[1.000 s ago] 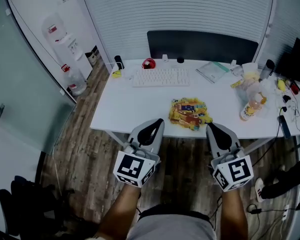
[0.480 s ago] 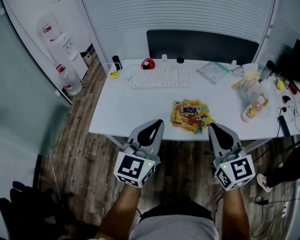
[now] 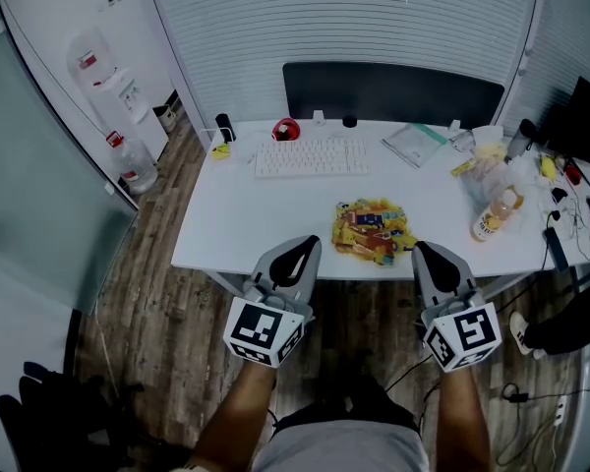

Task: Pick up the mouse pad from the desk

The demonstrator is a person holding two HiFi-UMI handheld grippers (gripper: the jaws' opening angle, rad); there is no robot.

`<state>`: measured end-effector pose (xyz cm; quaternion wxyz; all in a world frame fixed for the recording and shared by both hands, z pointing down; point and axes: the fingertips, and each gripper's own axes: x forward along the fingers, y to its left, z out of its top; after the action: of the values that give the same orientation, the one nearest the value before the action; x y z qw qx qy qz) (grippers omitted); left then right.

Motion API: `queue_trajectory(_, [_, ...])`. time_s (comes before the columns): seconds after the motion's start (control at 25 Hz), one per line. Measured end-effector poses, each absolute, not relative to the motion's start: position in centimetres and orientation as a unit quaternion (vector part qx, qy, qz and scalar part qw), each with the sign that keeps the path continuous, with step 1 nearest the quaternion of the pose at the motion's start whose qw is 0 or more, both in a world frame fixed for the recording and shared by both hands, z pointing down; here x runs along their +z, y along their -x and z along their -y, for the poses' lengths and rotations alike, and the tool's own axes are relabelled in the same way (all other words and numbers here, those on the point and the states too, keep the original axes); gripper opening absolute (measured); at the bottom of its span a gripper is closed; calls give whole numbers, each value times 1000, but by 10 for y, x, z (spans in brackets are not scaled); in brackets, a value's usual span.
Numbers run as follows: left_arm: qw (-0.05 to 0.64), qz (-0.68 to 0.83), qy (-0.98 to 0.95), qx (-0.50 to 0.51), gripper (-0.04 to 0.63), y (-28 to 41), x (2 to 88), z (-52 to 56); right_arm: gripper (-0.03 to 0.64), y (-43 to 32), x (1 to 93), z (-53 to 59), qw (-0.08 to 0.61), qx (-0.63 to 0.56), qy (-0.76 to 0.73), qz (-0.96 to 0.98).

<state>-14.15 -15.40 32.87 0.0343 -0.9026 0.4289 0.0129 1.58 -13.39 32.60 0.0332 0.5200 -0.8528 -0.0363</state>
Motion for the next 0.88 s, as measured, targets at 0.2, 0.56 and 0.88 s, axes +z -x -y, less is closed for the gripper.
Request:
queue_trajectory(0.2, [35,-432,901,7,15,138,329,161,12,-25,325,143,28,-38,-521,853])
queue_trajectory(0.56, [29,-432,901,0,15,114,336,181,12,-44,328,160,29,-38,-520,853])
queue_trajectory(0.88, [29,-445,895,-24,15,100,346,208,12,-57,335,191,25,-33,-509,860])
